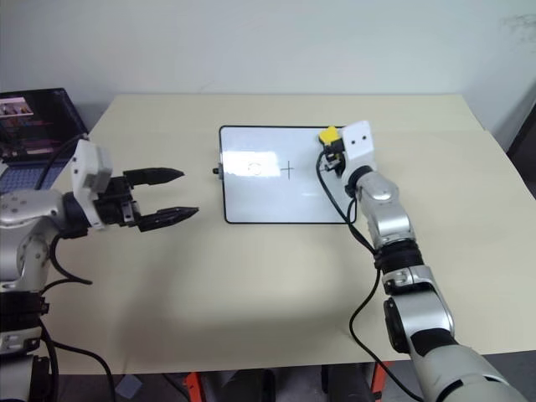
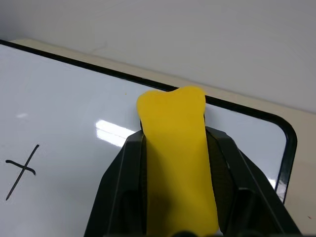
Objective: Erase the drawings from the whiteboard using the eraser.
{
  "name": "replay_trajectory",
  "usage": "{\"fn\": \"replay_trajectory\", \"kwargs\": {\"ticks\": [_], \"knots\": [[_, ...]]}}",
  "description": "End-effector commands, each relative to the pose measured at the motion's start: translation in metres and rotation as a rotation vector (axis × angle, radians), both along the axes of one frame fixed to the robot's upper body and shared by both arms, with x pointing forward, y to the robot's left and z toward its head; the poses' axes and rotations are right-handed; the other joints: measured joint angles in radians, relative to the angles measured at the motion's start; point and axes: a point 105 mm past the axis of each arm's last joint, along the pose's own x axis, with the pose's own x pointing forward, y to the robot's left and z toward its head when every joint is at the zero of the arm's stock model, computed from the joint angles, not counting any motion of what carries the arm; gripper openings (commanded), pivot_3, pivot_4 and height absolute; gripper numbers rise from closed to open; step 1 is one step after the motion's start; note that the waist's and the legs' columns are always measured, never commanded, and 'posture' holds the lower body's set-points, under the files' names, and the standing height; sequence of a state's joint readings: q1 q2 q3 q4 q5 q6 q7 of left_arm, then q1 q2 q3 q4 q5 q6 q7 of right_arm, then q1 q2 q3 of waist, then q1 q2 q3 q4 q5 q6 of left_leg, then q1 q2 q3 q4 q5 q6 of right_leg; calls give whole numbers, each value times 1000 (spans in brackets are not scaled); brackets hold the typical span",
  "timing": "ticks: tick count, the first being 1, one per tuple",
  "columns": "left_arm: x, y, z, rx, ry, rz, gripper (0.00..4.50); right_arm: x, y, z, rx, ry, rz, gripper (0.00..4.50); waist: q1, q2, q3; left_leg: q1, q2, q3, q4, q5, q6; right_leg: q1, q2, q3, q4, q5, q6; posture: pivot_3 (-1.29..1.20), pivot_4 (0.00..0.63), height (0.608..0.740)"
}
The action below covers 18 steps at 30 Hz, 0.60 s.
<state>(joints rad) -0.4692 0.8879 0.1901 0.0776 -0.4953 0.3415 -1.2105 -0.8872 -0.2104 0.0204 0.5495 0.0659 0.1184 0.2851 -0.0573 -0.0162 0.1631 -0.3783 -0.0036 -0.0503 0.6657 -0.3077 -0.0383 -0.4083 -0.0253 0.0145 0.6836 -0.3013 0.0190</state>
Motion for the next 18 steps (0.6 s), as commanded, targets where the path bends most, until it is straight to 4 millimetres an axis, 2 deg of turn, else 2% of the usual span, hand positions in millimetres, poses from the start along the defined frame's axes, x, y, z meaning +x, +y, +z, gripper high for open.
{"fn": "replay_trajectory", "kwargs": {"ticks": [1, 7, 18], "knots": [[-3, 1, 17, 20, -73, -3, 4500, -2, 0, 10, -19, -34, 1, 1281, 0, 0, 0, 0, 0, 0, 0, 0, 0, 0, 0, 0, 0, 0, 0, 0, 150, 740], [-3, 2, 19, 25, -79, 2, 4500, -9, 7, -4, -39, -6, 20, 1281, 0, 0, 0, 0, 0, 0, 2, 0, 0, 0, 0, 0, 3, 0, 0, 0, 150, 740], [-11, 8, 17, 27, -80, 35, 4500, -26, 20, -43, -117, 69, 95, 1281, 0, 0, 0, 0, -1, 0, 12, -2, 4, -1, 0, 1, 14, 0, 0, 0, 150, 740]]}}
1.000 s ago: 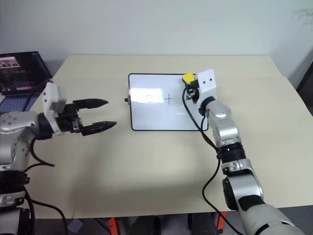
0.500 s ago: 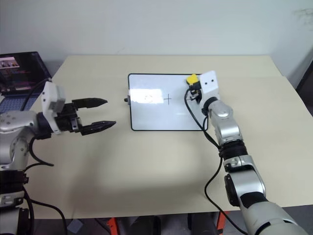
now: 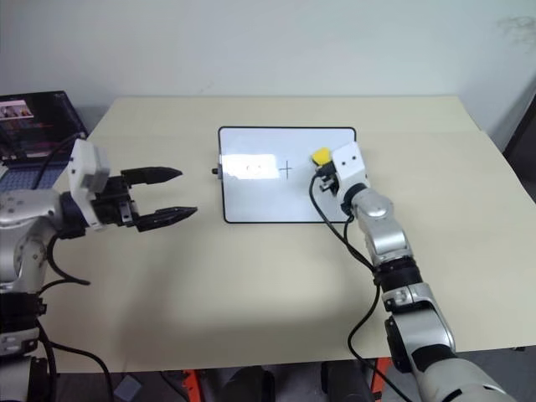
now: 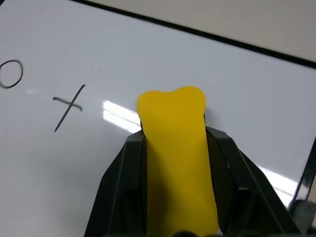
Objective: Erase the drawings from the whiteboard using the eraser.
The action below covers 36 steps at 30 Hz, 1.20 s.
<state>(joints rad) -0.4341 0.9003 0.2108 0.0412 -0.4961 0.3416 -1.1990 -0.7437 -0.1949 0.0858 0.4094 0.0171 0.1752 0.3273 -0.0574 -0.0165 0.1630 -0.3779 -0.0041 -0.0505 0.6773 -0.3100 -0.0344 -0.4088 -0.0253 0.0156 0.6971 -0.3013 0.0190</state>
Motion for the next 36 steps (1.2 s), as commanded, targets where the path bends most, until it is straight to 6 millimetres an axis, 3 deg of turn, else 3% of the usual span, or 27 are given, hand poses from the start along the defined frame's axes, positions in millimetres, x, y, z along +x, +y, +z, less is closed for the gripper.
{"fn": "replay_trajectory", "kwargs": {"ticks": [1, 8, 13, 19, 23, 27, 36], "knots": [[-7, 6, 17, 11, -69, 26, 4500, -6, 7, -9, -44, 8, 37, 1281, 0, 0, 0, 0, 0, 0, 1, 0, 0, 0, 0, 0, 1, 0, 0, 0, 150, 740], [-13, 7, 15, 12, -67, 39, 4500, -16, 8, -33, -98, 63, 71, 1281, -1, -1, 0, 5, 0, 0, 1, 0, 0, 4, 1, 0, 2, 0, 0, 0, 150, 740], [-15, 8, 14, 11, -66, 48, 4500, -23, 7, -36, -99, 70, 82, 1281, 1, -1, -1, 5, 0, 0, 1, 0, 0, 4, 1, 0, 2, 0, 0, 0, 150, 740], [-13, 7, 13, 9, -74, 48, 4500, -23, 6, -1, -31, -39, 79, 1281, 1, -1, -1, 5, 0, 0, 1, 0, 0, 4, 1, 0, 1, 0, 0, 0, 150, 740], [-10, 3, 12, 4, -78, 33, 4500, -17, 7, 41, 24, -162, 56, 1281, 0, -1, 0, 3, 0, 0, 0, 0, 0, 2, 1, 0, 1, 0, 0, 0, 150, 740], [-8, 1, 13, 4, -82, 27, 4500, -10, 8, 66, 49, -240, 28, 1281, 0, -1, 0, 3, 0, -1, 0, 0, 0, 2, 1, 0, 1, 0, 0, 0, 150, 740], [-6, 1, 15, 7, -88, 21, 4500, 7, 19, 65, 10, -252, 25, 1281, 0, -1, 0, 2, 0, 0, 0, 0, 0, 2, 0, 0, 0, 0, 0, 0, 150, 740]]}}
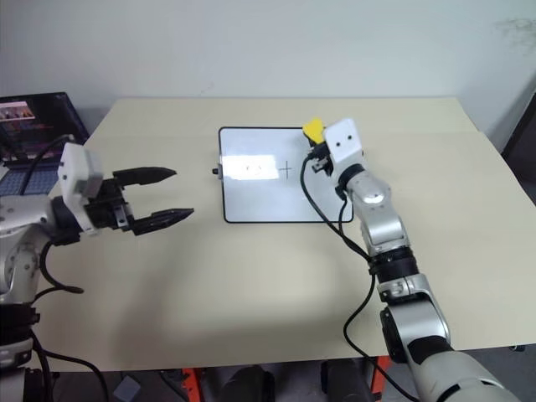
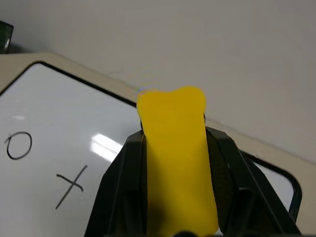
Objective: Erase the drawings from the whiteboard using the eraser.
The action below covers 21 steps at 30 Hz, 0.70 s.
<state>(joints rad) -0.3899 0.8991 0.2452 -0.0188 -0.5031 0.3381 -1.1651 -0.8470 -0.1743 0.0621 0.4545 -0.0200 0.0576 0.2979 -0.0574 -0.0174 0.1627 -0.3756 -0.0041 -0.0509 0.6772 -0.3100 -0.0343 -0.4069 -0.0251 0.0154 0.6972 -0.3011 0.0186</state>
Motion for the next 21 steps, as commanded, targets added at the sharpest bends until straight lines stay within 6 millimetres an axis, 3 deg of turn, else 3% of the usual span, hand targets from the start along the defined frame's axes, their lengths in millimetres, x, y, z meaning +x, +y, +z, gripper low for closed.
{"fn": "replay_trajectory", "kwargs": {"ticks": [1, 8, 21], "knots": [[0, 2, 12, 5, -51, 2, 4500, 2, 10, 16, -9, -67, 20, 1281, 0, 0, 0, 0, 0, 0, 0, 0, 0, 0, 0, 0, 0, 0, 0, 0, 150, 740], [-3, 4, 14, 10, -56, 14, 4500, 7, 20, -9, -66, -4, 51, 1281, -2, 0, 0, 0, 0, 0, 0, 0, 0, 0, 0, 0, 0, 0, 0, 0, 150, 740], [-6, 2, 14, 6, -59, 23, 4500, 6, 7, -40, -132, 106, 23, 1281, 0, 0, 0, 0, 0, 0, 0, 0, 0, 0, 0, 0, 0, 0, 0, 0, 150, 740]]}}
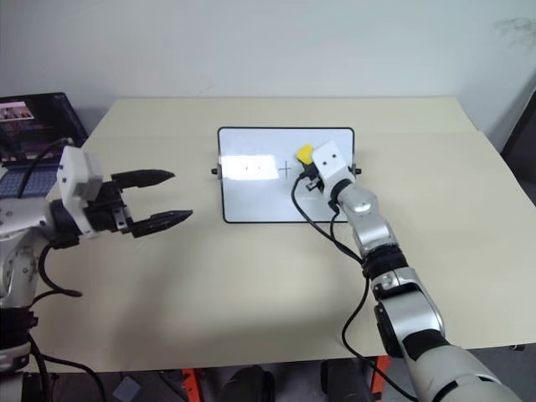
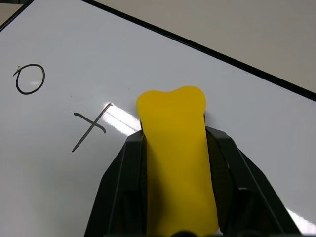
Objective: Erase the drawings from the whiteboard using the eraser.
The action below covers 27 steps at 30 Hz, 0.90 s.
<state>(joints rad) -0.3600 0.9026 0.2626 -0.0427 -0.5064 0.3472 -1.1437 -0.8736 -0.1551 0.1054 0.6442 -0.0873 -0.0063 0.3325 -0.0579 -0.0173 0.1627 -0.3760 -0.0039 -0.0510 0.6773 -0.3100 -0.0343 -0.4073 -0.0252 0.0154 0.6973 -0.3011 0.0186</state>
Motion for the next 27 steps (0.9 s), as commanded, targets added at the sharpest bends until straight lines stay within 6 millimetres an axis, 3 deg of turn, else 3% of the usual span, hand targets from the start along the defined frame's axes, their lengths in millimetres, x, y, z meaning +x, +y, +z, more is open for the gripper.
{"fn": "replay_trajectory", "kwargs": {"ticks": [1, 19, 27], "knots": [[-3, -2, 16, 5, -60, -5, 4500, -2, -6, -2, -22, 12, -13, 1281, 0, 0, 0, 0, 0, 0, 0, 0, 0, 0, 0, 0, 0, 0, 0, 0, 150, 740], [5, -12, 15, -7, -54, -44, 4500, -30, -58, -50, -68, 169, -131, 1281, 12, -2, -1, 2, -1, -1, 1, 0, 0, 3, 0, -1, 0, 0, 0, 0, 150, 740], [6, -13, 15, -8, -54, -48, 4500, -43, -71, -60, -89, 205, -152, 1281, 19, -2, -1, 3, -1, 0, 1, 0, 0, 3, 0, 0, 1, 0, 0, 0, 150, 740]]}}
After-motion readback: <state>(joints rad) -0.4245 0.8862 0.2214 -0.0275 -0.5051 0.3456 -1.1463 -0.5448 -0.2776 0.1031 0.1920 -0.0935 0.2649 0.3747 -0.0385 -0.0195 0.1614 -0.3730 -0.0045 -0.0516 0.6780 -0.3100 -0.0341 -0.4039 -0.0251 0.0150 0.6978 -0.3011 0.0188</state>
